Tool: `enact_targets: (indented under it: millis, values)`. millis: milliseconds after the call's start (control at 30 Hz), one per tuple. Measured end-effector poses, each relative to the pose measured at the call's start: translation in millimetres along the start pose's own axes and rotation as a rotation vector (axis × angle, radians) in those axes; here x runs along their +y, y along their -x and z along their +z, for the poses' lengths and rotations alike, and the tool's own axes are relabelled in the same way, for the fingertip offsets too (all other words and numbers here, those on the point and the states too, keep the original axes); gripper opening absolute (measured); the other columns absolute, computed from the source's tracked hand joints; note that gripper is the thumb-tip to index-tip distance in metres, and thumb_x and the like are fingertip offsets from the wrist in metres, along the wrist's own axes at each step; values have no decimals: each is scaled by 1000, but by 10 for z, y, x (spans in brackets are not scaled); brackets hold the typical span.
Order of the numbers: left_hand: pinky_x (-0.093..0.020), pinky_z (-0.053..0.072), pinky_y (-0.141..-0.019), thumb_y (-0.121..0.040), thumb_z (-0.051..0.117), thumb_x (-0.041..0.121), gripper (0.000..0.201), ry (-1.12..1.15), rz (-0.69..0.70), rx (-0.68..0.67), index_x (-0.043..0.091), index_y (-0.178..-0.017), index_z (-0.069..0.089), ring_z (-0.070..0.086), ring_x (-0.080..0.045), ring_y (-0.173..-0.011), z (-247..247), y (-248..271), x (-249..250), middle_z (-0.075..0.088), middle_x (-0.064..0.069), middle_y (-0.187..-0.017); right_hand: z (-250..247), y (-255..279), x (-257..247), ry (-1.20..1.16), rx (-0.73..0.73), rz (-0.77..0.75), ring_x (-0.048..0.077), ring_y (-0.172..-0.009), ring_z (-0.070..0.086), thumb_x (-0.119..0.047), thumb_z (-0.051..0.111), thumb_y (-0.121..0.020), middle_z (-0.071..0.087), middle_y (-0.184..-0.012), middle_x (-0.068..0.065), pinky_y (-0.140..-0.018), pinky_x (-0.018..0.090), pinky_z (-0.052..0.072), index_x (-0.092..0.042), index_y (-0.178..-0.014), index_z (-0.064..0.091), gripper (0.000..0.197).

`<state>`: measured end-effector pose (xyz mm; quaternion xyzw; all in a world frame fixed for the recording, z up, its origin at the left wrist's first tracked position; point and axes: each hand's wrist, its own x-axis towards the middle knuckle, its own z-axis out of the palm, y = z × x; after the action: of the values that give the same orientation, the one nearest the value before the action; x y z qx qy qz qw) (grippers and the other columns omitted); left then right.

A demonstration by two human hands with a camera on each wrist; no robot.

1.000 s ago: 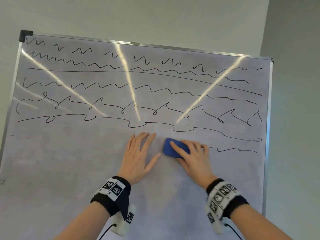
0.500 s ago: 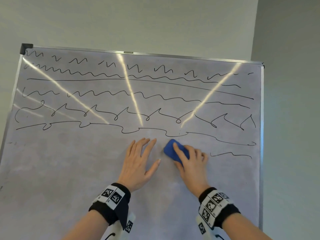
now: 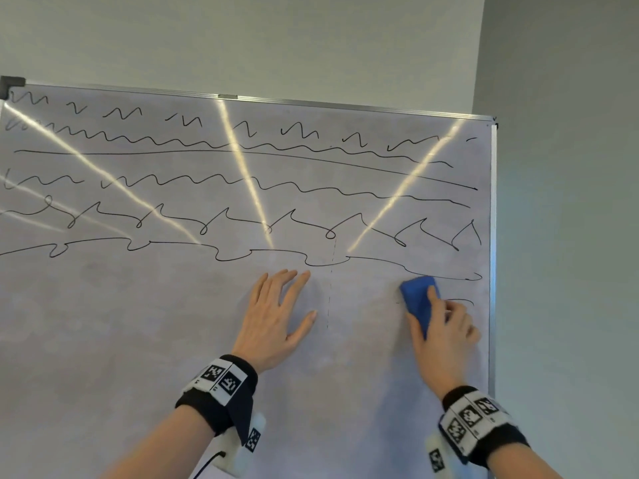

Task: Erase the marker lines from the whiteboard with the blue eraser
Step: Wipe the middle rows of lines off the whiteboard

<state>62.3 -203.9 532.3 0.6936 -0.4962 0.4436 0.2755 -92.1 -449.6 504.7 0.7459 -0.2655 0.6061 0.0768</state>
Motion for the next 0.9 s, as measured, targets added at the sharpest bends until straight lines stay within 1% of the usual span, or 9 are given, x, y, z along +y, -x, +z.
enact_targets:
  millis: [133,267,333,433,500,567,667,800,900]
  values:
    - [-44,20,-114,-95,36,50,60,51,32,-6,15,-144,37,40,-24,-131,151,-148,274,44,-7,-135,116,45,-503,-18,18,-226,30,-79,48,-28,74,-76,54,-97,14,-68,39,35,-17,-128,51,58]
    - [-42,20,-114,-95,34,52,59,78,44,-6,18,-144,36,40,-23,-130,254,-242,478,45,-7,-135,73,77,-318,1,-15,-354,28,-83,48,-30,78,-74,52,-101,9,-73,38,29,-20,-131,49,65]
    - [-42,19,-114,-96,34,51,59,82,44,-9,17,-144,36,39,-23,-130,284,-230,500,45,-7,-134,29,97,24,9,-8,-249,29,-83,50,-28,78,-74,52,-101,11,-74,39,31,-18,-131,47,66]
    - [-41,17,-115,-96,32,52,60,78,38,-14,17,-145,35,39,-22,-131,279,-156,436,44,-6,-135,-56,140,497,12,35,15,32,-82,49,-32,69,-81,47,-98,14,-73,41,34,-11,-130,47,58]
    - [-41,17,-115,-96,31,52,60,70,31,-17,18,-145,35,39,-22,-131,275,-123,388,44,-5,-135,-89,133,538,30,52,119,32,-79,47,-41,52,-85,45,-93,16,-70,41,35,-7,-128,47,55]
    - [-42,17,-115,-96,31,52,60,74,24,-19,18,-145,35,39,-23,-131,286,-111,388,44,-5,-135,-83,89,339,26,62,161,33,-72,49,-42,51,-84,47,-86,18,-65,40,38,-4,-124,48,55]
    - [-43,19,-114,-95,34,51,60,86,32,-15,17,-144,37,39,-23,-130,321,-131,473,44,-6,-135,2,106,-150,-16,29,15,33,-71,52,-30,76,-72,50,-86,16,-62,39,40,-5,-123,52,61]
    - [-42,18,-115,-95,34,52,60,104,41,-10,19,-145,35,39,-22,-131,365,-181,557,43,-4,-135,127,229,-359,-27,-18,-244,28,-78,50,-30,75,-74,51,-92,11,-67,38,37,-13,-128,48,63]
    - [-43,19,-114,-96,32,52,60,99,42,-12,18,-145,36,40,-22,-130,386,-179,569,44,-5,-134,24,184,7,9,-28,-252,30,-77,53,-30,75,-74,52,-93,11,-68,39,39,-14,-128,49,62]
